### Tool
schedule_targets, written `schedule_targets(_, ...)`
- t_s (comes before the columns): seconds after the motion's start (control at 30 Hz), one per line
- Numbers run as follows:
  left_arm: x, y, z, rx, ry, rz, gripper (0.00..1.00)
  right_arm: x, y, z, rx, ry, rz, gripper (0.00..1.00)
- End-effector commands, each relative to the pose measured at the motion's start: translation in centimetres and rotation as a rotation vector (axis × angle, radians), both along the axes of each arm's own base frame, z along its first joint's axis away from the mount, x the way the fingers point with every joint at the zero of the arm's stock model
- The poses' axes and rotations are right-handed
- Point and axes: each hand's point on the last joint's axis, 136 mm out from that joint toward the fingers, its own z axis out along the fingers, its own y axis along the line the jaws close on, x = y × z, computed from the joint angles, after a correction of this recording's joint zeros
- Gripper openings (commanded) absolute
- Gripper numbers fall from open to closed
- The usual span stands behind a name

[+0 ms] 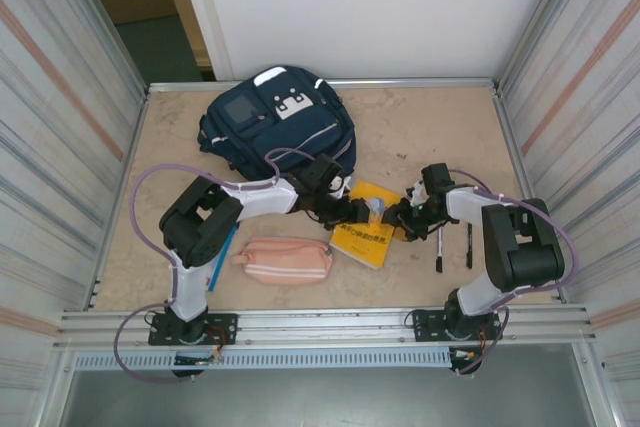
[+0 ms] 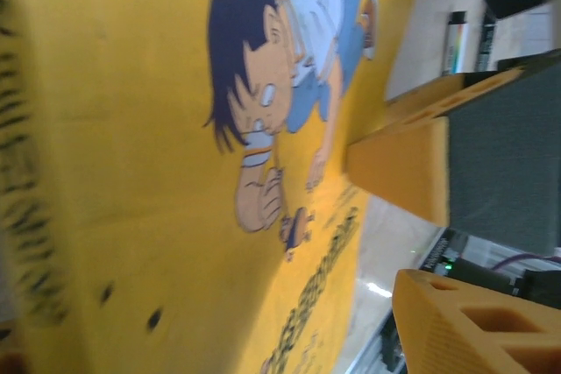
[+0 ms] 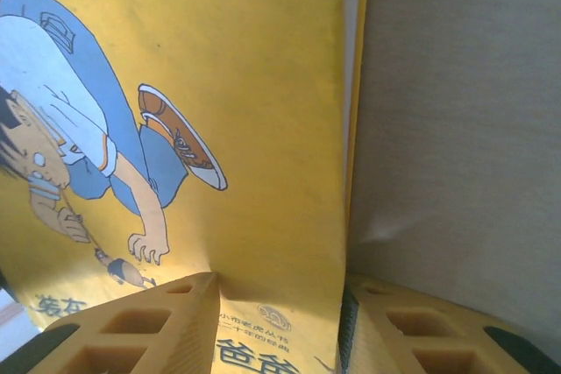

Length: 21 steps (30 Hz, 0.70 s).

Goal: Pack the student bag

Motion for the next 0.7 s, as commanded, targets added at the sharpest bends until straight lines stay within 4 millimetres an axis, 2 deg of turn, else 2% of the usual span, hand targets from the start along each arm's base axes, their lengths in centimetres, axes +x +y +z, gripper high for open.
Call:
schedule_targets(0.0, -0.2, -1.3, 3.8, -0.107, -0.014, -0.021, 0.58, 0.5, 1.3, -1.0, 0.044, -0.054, 0.022, 0.41)
schedule_targets(0.17, 0.9, -0.2, 4.4, -0.031, -0.059, 0.050, 0.20, 0.4, 0.8, -0.2, 0.012, -0.096, 0.036, 0.47)
schedule_targets(0.23, 1.5, 0.3, 5.3, -0.017, -0.093, 0.092, 0.11, 0.5, 0.5, 0.4, -0.005, -0.132, 0.036, 0.54)
schedule_targets(0.4, 2.6, 1.9, 9.0, -0.022, -0.210, 0.193, 0.00, 0.8, 0.9, 4.2, -0.015, -0.206, 0.034, 0.71)
schedule_targets(0.53, 3.2, 3.2, 13.2, -0.074, -0.293, 0.257, 0.00, 1.5, 1.4, 8.7, -0.066, -0.369, 0.021, 0.84)
schedule_targets(0.67, 4.6, 6.1, 15.8, -0.045, -0.356, 0.403, 0.00, 1.5, 1.9, 13.3, -0.164, -0.588, 0.047, 0.88)
